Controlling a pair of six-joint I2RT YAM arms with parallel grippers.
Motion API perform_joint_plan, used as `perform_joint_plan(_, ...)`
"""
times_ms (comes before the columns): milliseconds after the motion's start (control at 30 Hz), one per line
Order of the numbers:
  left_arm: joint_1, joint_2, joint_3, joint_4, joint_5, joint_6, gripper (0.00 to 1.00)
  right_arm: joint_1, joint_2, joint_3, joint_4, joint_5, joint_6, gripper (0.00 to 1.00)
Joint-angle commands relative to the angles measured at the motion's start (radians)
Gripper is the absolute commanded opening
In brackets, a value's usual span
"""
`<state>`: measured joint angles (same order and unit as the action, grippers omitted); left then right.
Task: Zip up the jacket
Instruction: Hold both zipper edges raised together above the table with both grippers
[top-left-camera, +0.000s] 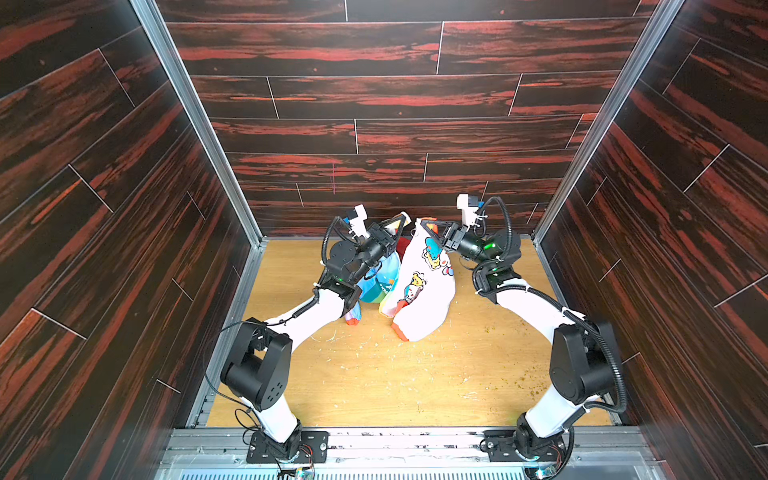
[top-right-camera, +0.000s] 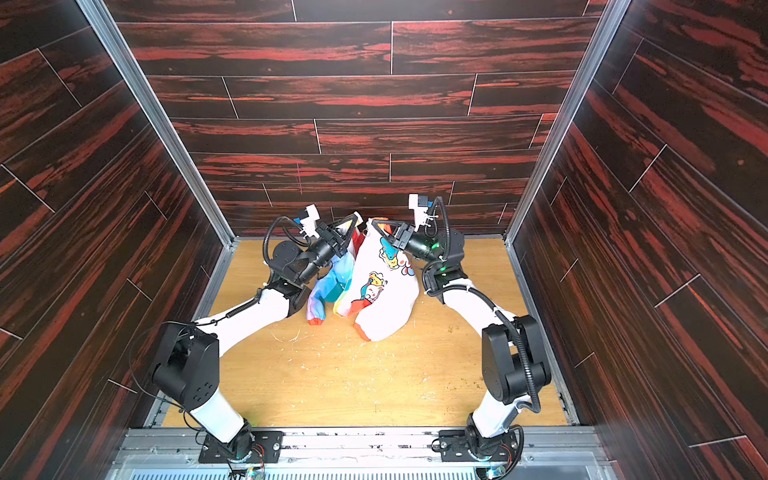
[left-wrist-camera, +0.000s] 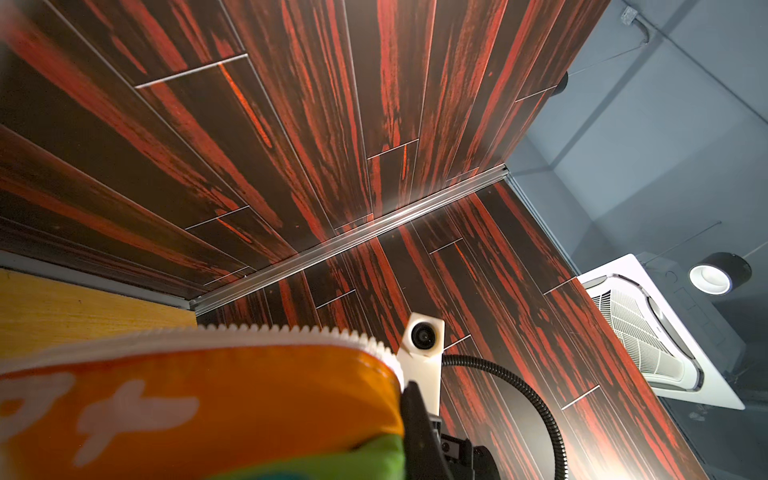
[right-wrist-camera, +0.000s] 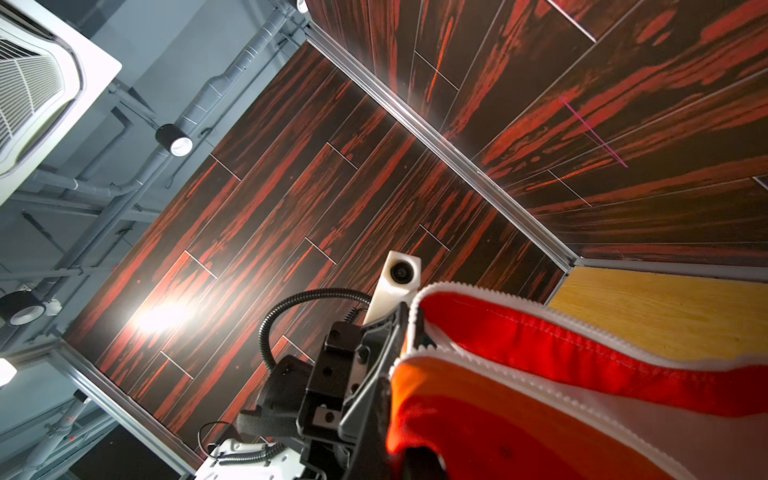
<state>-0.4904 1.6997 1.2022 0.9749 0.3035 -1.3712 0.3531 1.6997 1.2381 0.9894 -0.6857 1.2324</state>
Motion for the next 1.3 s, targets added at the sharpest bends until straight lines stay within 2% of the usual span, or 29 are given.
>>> perform_joint_plan(0, -0.003, 0.005, 0.039, 0.069, -0.005, -0.022, 0.00, 0.000, 0.032, 0.028, 0.071, 0.003, 0.030, 0.00)
perform_joint_plan(1267, -0.010, 0.020, -0.001, 0.155, 0.028, -0.113, 0.00, 0.024, 0.030, 0.043, 0.044, 0.024, 0.039, 0.00)
